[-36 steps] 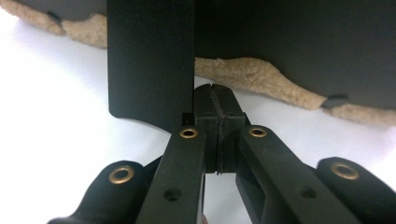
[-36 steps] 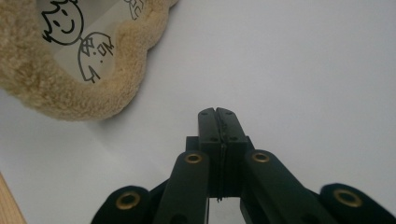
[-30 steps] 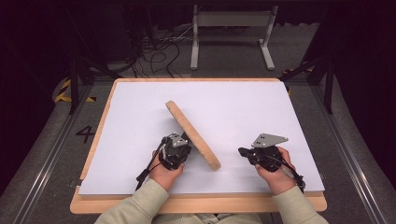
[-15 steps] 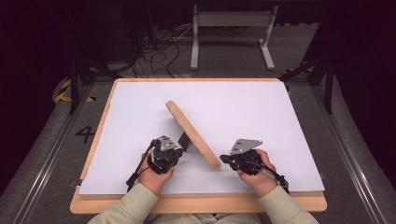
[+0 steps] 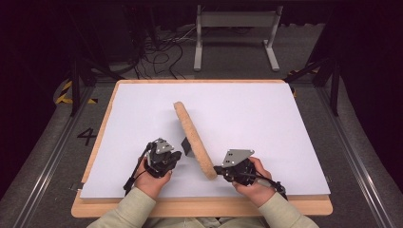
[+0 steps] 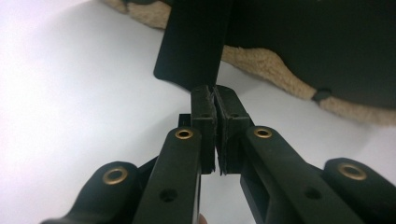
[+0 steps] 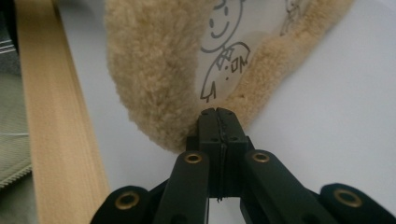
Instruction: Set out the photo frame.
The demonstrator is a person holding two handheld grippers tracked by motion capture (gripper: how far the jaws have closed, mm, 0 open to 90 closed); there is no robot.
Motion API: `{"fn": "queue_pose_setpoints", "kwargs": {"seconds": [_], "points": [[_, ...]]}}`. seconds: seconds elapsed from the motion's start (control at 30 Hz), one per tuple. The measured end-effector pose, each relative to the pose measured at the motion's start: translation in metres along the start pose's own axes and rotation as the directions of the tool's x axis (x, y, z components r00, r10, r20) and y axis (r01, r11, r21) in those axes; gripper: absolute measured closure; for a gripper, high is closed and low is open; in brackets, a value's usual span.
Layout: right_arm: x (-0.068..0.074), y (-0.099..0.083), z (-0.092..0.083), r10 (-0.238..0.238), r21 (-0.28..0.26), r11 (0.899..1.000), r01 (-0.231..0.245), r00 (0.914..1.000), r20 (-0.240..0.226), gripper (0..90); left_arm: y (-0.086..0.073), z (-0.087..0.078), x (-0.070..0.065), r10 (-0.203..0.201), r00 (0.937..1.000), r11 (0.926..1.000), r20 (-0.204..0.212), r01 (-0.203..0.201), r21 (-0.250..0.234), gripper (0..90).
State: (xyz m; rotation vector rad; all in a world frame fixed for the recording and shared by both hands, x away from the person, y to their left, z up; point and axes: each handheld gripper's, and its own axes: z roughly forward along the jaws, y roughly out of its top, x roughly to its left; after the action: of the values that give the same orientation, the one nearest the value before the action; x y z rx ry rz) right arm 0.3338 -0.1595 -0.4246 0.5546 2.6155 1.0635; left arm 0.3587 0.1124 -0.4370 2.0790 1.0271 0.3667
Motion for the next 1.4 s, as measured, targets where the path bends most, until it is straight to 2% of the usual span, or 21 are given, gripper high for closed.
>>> {"fn": "queue_pose_setpoints", "kwargs": {"seconds": [0.33, 0.4, 0.47, 0.67, 0.93, 1.13, 1.2, 1.4], "points": [[0.019, 0.013, 0.012, -0.061, -0.006, 0.998, 0.060, 0.9958, -0.068, 90.0, -0.009, -0.013, 0.010, -0.036, 0.9991, 0.9993, -0.023, 0.036, -0.010, 86.0], [0.021, 0.014, 0.013, -0.067, -0.006, 0.998, 0.066, 0.9951, -0.073, 90.0, -0.010, -0.014, 0.012, -0.029, 0.9993, 0.9995, -0.023, 0.029, -0.011, 85.8], [0.024, 0.017, 0.016, -0.076, -0.005, 0.997, 0.076, 0.9935, -0.084, 90.0, -0.012, -0.015, 0.013, -0.046, 0.9986, 0.9989, -0.026, 0.045, -0.010, 85.7], [0.032, 0.027, 0.025, -0.108, -0.011, 0.994, 0.107, 0.9871, -0.118, 90.0, -0.017, -0.021, 0.014, -0.063, 0.9977, 0.9980, -0.026, 0.063, -0.009, 84.5], [0.042, 0.043, 0.041, -0.147, -0.023, 0.989, 0.145, 0.9753, -0.165, 90.0, -0.028, -0.034, 0.019, -0.090, 0.9942, 0.9959, -0.058, 0.089, -0.018, 83.1], [0.044, 0.054, 0.054, -0.146, -0.043, 0.989, 0.141, 0.9748, -0.168, 90.0, -0.034, -0.040, 0.023, -0.115, 0.9896, 0.9933, -0.086, 0.114, -0.019, 82.4], [0.045, 0.057, 0.060, -0.137, -0.055, 0.990, 0.128, 0.9733, -0.185, 90.0, -0.035, -0.041, 0.025, -0.126, 0.9880, 0.9920, -0.089, 0.125, -0.021, 82.1], [0.052, 0.065, 0.070, -0.146, -0.072, 0.988, 0.135, 0.9730, -0.179, 90.0, -0.042, -0.052, 0.028, -0.141, 0.9864, 0.9899, -0.085, 0.139, -0.024, 79.8]]}}
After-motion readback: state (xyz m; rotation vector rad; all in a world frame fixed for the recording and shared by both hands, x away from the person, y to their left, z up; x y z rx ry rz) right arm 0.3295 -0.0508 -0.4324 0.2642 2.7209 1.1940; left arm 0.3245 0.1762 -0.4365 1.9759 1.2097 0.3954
